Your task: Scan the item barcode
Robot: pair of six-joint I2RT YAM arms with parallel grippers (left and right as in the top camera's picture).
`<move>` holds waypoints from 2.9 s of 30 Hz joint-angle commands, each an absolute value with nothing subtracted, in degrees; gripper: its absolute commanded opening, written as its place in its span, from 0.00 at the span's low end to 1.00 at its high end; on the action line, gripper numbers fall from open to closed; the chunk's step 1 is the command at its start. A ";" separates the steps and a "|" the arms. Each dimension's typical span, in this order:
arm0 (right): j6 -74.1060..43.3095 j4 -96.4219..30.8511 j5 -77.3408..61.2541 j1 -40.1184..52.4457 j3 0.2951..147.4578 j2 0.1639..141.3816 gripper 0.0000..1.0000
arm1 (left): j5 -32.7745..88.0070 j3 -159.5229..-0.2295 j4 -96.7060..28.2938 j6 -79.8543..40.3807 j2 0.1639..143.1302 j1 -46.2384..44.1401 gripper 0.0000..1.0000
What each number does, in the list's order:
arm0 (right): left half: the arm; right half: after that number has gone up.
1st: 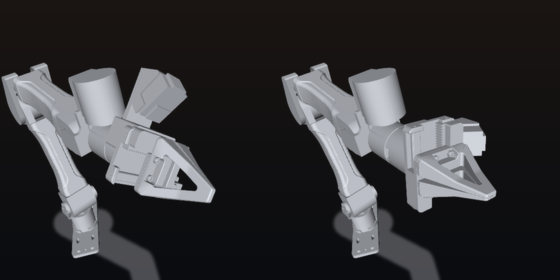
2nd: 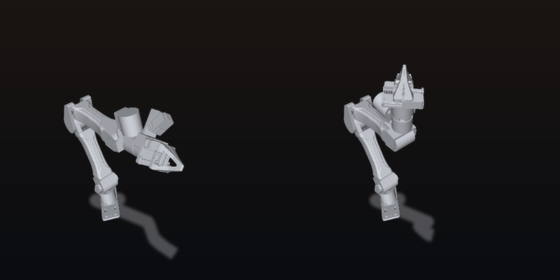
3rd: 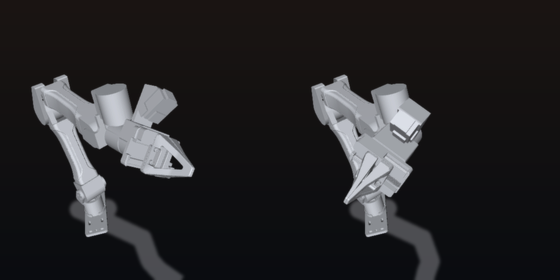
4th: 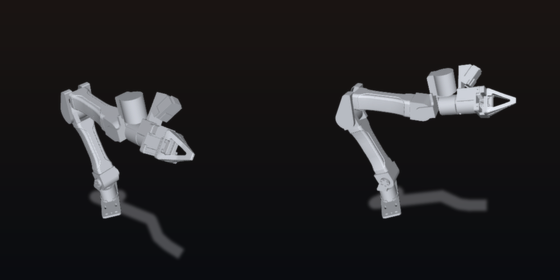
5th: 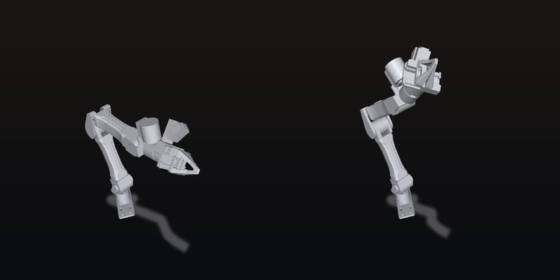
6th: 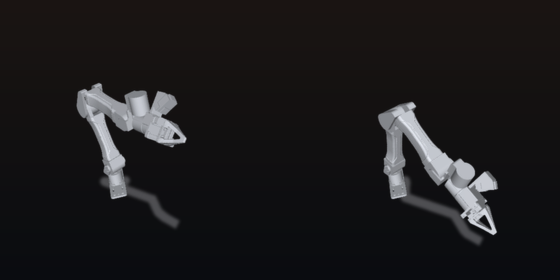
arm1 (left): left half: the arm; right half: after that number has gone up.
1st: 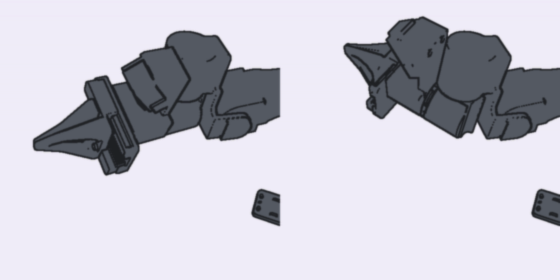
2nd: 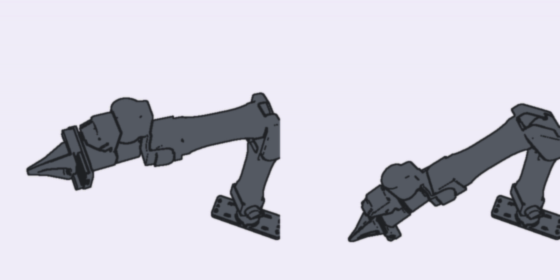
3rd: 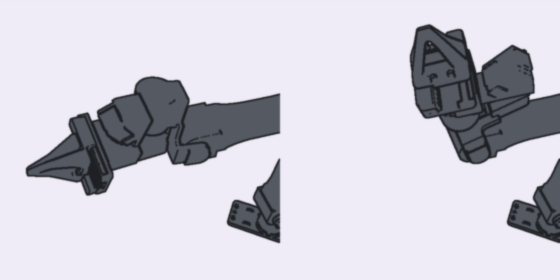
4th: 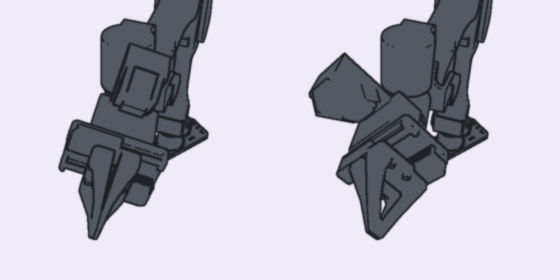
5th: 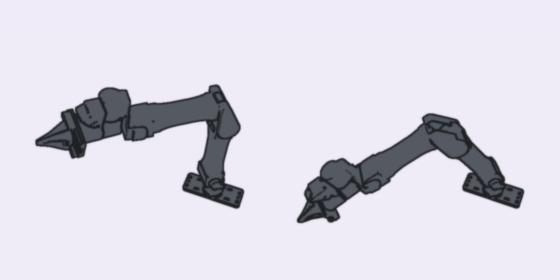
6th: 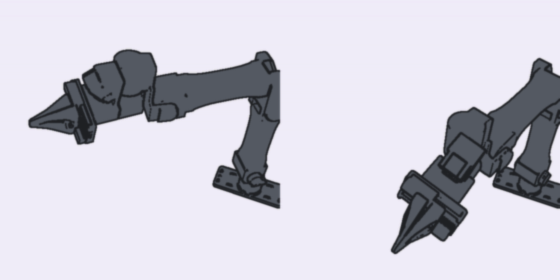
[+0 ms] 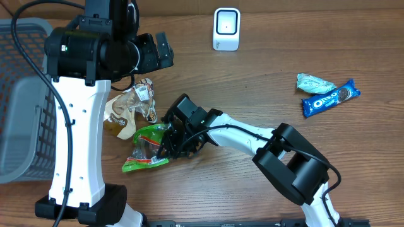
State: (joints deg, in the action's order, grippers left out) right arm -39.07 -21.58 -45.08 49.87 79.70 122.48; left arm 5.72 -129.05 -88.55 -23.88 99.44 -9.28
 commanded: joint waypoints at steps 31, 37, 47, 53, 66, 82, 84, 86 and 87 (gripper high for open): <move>-47.27 -7.60 -15.38 51.05 79.55 124.33 0.81 | 5.37 -129.49 -88.47 -23.99 99.68 -9.39 1.00; -47.16 -7.53 -9.74 51.64 79.55 124.44 0.59 | 5.37 -129.49 -88.47 -23.99 99.70 -9.39 1.00; -46.44 -10.28 -9.56 51.66 79.61 124.64 0.14 | 5.37 -129.49 -88.47 -23.99 99.70 -9.39 1.00; -41.08 -15.86 -23.66 47.16 82.70 122.50 0.04 | 5.37 -129.49 -88.47 -23.99 99.70 -9.39 1.00; -32.32 -33.41 -54.96 45.19 84.73 121.82 0.92 | 5.37 -129.49 -88.47 -23.99 99.70 -9.39 1.00; -42.06 -27.27 -43.77 50.41 83.96 125.14 0.82 | 5.37 -129.49 -88.47 -23.99 99.70 -9.39 1.00; -42.26 -25.89 -43.77 50.41 83.96 125.40 0.75 | 5.37 -129.49 -88.47 -23.99 99.70 -9.39 1.00; -42.22 -25.54 -43.75 50.41 83.96 125.40 0.60 | 5.37 -129.49 -88.47 -23.99 99.70 -9.39 1.00; -42.19 -25.52 -43.77 50.43 83.96 125.40 0.50 | 5.37 -129.49 -88.47 -23.99 99.70 -9.39 1.00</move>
State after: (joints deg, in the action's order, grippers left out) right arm -41.39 -25.96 -44.10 50.35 83.88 124.81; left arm 5.72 -129.03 -88.55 -23.88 99.44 -9.28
